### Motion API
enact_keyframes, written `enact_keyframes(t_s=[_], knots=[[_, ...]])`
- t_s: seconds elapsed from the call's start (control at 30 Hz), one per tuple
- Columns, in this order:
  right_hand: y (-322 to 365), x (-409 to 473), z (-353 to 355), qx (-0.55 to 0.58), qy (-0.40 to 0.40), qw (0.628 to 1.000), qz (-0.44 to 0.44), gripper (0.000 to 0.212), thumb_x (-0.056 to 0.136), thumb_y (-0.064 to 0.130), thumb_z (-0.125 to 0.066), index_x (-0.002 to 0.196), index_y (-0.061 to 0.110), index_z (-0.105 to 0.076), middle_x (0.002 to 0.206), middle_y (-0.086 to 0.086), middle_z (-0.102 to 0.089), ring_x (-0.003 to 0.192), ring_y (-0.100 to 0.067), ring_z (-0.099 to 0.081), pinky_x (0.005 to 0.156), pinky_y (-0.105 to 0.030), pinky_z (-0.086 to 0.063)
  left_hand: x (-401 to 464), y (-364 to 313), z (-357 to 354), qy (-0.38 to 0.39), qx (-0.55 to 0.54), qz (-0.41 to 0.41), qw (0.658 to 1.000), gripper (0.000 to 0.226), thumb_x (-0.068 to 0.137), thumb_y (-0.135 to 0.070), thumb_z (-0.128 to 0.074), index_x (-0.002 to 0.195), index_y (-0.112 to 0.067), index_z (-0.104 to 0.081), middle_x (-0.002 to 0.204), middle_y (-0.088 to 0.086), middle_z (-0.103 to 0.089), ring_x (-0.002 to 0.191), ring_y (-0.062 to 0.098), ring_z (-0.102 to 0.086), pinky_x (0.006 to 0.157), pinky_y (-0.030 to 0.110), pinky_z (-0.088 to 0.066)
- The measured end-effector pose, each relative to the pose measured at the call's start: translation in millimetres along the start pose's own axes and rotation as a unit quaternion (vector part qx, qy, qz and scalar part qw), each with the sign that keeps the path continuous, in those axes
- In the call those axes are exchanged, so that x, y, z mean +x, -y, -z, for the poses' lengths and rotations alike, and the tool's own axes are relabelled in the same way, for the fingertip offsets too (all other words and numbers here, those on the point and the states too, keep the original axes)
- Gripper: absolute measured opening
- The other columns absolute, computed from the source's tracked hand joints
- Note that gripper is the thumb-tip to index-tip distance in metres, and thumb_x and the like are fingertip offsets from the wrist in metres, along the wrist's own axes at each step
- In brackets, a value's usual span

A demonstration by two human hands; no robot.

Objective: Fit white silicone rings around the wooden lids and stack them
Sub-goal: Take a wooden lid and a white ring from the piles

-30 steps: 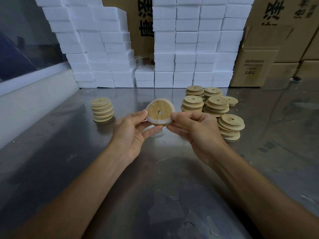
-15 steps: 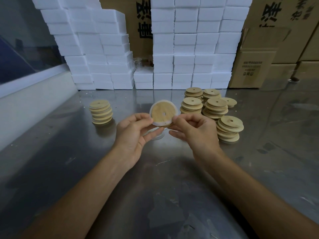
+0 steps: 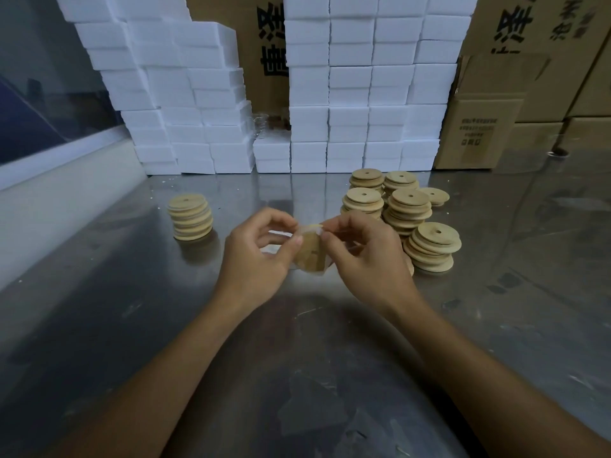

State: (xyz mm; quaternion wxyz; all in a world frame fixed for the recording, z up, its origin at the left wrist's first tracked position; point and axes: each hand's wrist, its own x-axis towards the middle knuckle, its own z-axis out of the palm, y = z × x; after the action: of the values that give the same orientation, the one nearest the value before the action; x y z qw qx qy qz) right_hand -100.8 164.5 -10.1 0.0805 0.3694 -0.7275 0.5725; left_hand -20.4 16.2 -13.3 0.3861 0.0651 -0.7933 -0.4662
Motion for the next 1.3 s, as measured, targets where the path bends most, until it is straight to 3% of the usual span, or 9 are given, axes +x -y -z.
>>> enact_keyframes(t_s=[0.1,0.17,0.3,0.4,0.53,0.67,0.83,1.1,1.3], knots=[[-0.7,-1.2,-2.5,-0.014,0.005,1.0,0.003,0.003,0.092,0.018,-0.065,0.09,0.017,-0.067,0.089,0.011,-0.07,0.083,-0.004,-0.067,0.069,-0.027,-0.057,-0.5,1.0,-3.3,0.01,0.016,-0.008,1.0,0.032,0.082,-0.01,-0.074,0.077,-0.041,-0.064,0.083,-0.013,-0.07,0.075,0.012,-0.071,0.061,0.028,-0.059],[-1.1,-0.5,-2.9,-0.009,-0.006,1.0,0.0,0.003,0.091,0.015,-0.065,0.088,0.016,-0.065,0.092,0.01,-0.067,0.082,0.0,-0.066,0.066,-0.018,-0.052,0.8,3.0,-3.6,0.004,0.009,-0.004,1.0,0.035,0.081,-0.005,-0.073,0.074,-0.039,-0.065,0.081,-0.011,-0.071,0.072,0.011,-0.07,0.059,0.03,-0.059],[-1.2,-0.1,-4.8,-0.002,0.003,1.0,-0.016,0.004,0.093,0.015,-0.064,0.088,0.015,-0.064,0.079,0.013,-0.067,0.071,0.006,-0.064,0.059,-0.008,-0.046,0.1,3.7,-3.5,-0.007,0.026,-0.006,1.0,0.036,0.08,-0.002,-0.073,0.073,-0.035,-0.061,0.08,-0.009,-0.07,0.072,0.011,-0.069,0.063,0.03,-0.058],[-2.2,1.1,-6.3,-0.016,-0.003,1.0,-0.022,0.008,0.092,0.016,-0.065,0.085,0.019,-0.065,0.076,0.015,-0.068,0.074,-0.001,-0.067,0.065,-0.017,-0.053,-0.7,2.5,-2.6,-0.01,0.054,-0.023,0.998,0.035,0.081,-0.004,-0.073,0.078,-0.036,-0.057,0.085,-0.01,-0.07,0.077,0.012,-0.069,0.067,0.035,-0.059],[-4.1,3.8,-3.7,-0.028,-0.009,0.998,-0.048,0.019,0.089,0.009,-0.065,0.075,0.022,-0.064,0.069,0.011,-0.067,0.071,-0.014,-0.069,0.071,-0.044,-0.06,-1.4,0.4,-1.7,-0.006,0.061,-0.037,0.997,0.037,0.081,-0.003,-0.071,0.077,-0.034,-0.052,0.089,-0.005,-0.069,0.084,0.012,-0.07,0.074,0.045,-0.059],[-5.8,6.5,1.0,-0.012,-0.024,0.997,-0.067,0.019,0.086,0.0,-0.066,0.074,0.014,-0.067,0.07,0.003,-0.07,0.076,-0.023,-0.07,0.072,-0.05,-0.059,-2.8,-2.0,-3.6,0.001,0.068,-0.054,0.996,0.045,0.081,0.001,-0.071,0.073,-0.036,-0.045,0.088,-0.008,-0.067,0.094,0.014,-0.069,0.08,0.042,-0.058],[-3.8,5.2,0.7,0.027,-0.006,0.997,-0.074,0.014,0.089,0.006,-0.068,0.078,0.014,-0.069,0.074,-0.004,-0.072,0.074,-0.022,-0.071,0.071,-0.05,-0.06,0.3,1.7,-0.9,-0.021,0.058,-0.038,0.997,0.042,0.079,0.004,-0.071,0.072,-0.029,-0.047,0.086,-0.012,-0.069,0.082,0.008,-0.069,0.077,0.033,-0.059],[-4.8,5.5,0.4,0.033,-0.009,0.995,-0.091,0.015,0.091,0.009,-0.068,0.076,0.013,-0.069,0.072,-0.007,-0.072,0.069,-0.022,-0.072,0.07,-0.049,-0.061,0.7,3.6,-2.2,-0.028,-0.01,0.024,0.999,0.041,0.08,0.008,-0.069,0.069,-0.024,-0.046,0.087,0.0,-0.072,0.081,0.015,-0.071,0.07,0.053,-0.06],[-4.9,7.9,4.5,0.033,-0.005,0.996,-0.08,0.013,0.09,0.003,-0.067,0.078,0.006,-0.069,0.068,-0.007,-0.071,0.061,-0.013,-0.068,0.061,-0.03,-0.058,1.3,0.1,-2.0,-0.034,-0.057,0.065,0.996,0.04,0.083,0.009,-0.066,0.068,-0.02,-0.043,0.085,-0.002,-0.073,0.081,0.016,-0.072,0.068,0.049,-0.061]])
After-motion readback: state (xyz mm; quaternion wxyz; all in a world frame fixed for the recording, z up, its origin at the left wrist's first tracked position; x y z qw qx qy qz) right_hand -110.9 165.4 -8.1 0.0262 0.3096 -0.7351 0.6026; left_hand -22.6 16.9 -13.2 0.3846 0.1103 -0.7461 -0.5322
